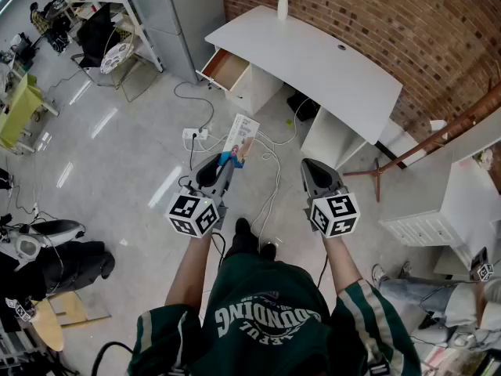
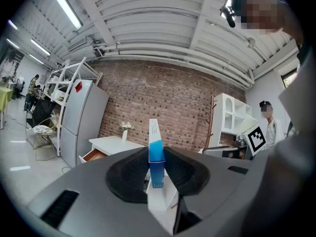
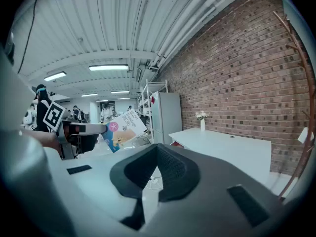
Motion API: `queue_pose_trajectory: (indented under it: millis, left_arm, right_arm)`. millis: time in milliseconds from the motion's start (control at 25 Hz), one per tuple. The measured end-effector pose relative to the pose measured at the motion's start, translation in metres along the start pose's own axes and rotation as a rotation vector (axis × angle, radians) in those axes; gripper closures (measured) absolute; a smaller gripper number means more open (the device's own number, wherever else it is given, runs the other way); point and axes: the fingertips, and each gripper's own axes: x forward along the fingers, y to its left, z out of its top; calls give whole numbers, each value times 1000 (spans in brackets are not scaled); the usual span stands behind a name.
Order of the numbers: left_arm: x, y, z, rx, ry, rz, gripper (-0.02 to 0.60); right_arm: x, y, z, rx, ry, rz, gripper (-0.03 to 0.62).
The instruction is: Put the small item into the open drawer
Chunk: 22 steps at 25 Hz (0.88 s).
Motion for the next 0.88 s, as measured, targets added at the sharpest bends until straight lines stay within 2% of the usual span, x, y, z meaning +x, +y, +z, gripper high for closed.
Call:
queue_pose_trajectory:
  millis: [280,880]
  left_arm:
    - [3,-1,-2,0,1,-1,477]
    - [4,-2,-8,-5,8,-7,479]
  right_arm:
    - [0,2,6,-16,-38,8,569]
    - [1,8,2,-31,-30,22,569]
